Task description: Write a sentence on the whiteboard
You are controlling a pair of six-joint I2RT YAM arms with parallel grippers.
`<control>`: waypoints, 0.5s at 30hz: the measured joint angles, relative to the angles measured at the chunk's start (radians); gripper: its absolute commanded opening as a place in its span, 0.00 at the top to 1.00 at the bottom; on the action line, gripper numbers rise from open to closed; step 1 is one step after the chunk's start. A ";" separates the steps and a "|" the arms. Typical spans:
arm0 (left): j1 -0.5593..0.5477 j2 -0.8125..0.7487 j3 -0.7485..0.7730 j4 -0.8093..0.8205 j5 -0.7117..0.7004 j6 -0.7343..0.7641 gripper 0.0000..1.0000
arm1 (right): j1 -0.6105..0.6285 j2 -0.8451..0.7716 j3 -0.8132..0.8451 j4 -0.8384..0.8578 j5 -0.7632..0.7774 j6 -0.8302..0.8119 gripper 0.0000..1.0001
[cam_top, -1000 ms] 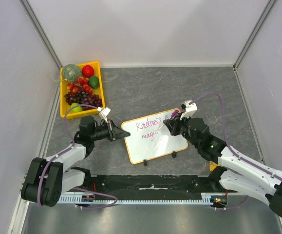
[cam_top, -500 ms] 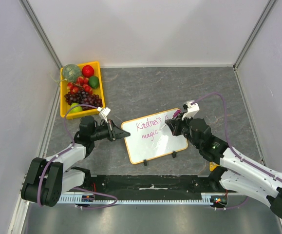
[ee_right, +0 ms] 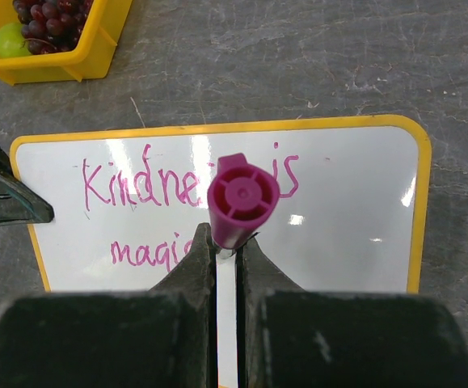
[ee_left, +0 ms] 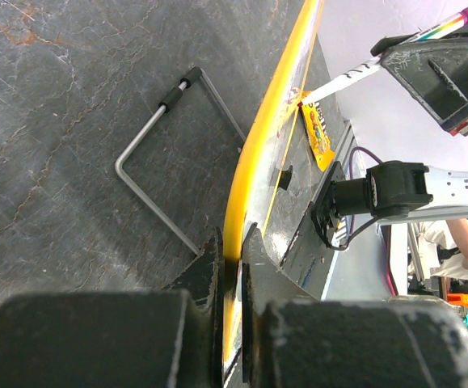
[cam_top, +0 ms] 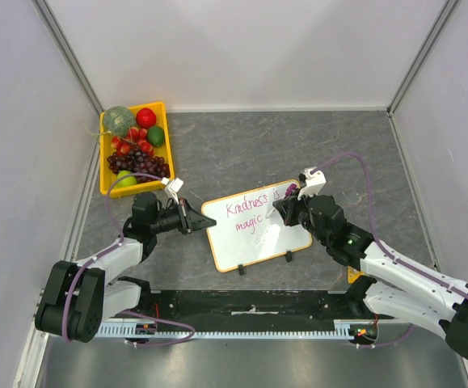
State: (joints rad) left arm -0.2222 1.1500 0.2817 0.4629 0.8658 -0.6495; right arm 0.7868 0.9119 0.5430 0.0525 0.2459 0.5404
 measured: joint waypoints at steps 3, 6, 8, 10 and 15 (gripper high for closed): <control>0.000 0.000 0.000 0.001 0.000 0.000 0.98 | 0.000 0.012 -0.002 0.006 0.008 -0.002 1.00; 0.000 0.000 0.000 0.002 0.000 0.000 0.98 | 0.000 0.017 -0.012 0.023 0.018 -0.001 1.00; 0.000 0.000 0.000 0.002 0.000 0.000 0.98 | 0.000 0.017 -0.017 0.033 0.022 -0.001 1.00; 0.000 0.000 0.000 0.002 0.000 0.000 0.98 | 0.000 0.017 -0.024 0.045 0.024 -0.001 1.00; 0.000 0.002 0.000 0.002 0.000 0.000 0.98 | 0.000 0.020 -0.030 0.061 0.025 -0.001 1.00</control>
State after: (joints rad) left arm -0.2222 1.1515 0.2817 0.4648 0.8658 -0.6498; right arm 0.7868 0.9318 0.5133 0.1131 0.2707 0.5392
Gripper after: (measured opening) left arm 0.066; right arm 0.059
